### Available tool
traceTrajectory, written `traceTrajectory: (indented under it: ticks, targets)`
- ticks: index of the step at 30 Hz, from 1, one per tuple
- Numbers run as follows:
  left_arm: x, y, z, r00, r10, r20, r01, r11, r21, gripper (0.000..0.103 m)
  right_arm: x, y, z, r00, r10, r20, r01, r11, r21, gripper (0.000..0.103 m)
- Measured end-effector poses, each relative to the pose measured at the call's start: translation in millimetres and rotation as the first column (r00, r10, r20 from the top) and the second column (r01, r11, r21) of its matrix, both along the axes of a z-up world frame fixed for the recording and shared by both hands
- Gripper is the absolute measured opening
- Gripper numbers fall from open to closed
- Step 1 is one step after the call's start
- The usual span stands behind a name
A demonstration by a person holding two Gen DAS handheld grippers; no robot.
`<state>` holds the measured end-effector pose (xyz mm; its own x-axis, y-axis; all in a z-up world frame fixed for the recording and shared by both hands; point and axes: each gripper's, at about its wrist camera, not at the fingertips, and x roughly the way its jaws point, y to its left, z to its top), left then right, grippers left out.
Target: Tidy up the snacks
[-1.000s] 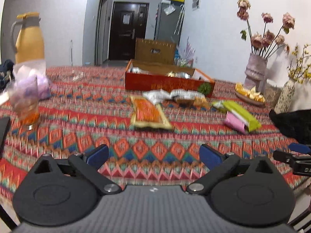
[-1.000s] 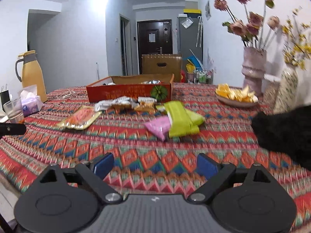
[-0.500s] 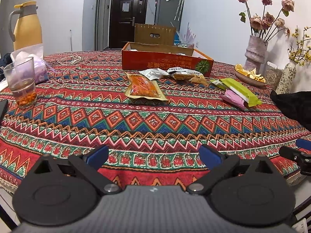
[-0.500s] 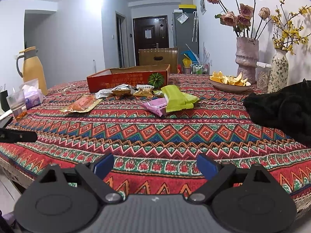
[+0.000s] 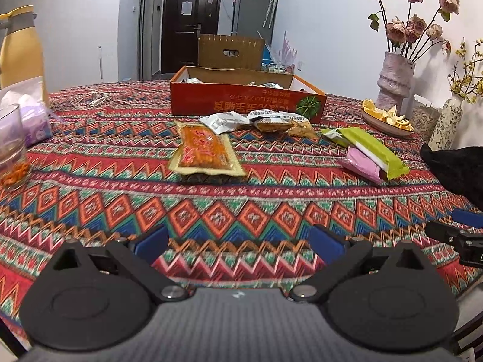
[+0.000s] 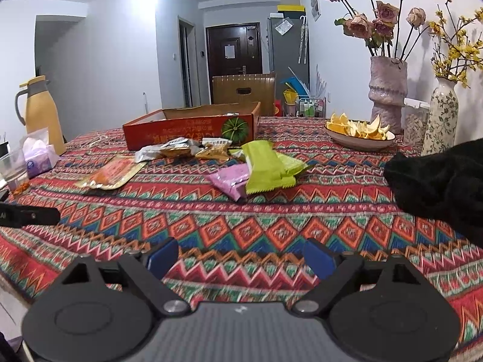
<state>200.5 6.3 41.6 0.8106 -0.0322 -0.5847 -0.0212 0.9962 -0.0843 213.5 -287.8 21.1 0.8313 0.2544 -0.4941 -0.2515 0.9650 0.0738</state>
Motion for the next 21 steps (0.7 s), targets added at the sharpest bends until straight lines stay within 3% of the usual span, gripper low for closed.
traceTrajectory:
  ticks: [12,21]
  targets:
    - [61.7,-7.1,10.2,0.999,-0.035,0.021,0.035,0.999,-0.003,0.102,63.1,0.7,6.6,1.0,0.011,-0.001,-0.011,1.0,-0.016,0.087]
    - [116.5,-16.9,22.6,0.995,-0.078,0.06,0.078,0.997,0.007,0.102,114.2,10.5,11.2,0.999,0.035,0.0,-0.035,0.999,-0.037,0.079]
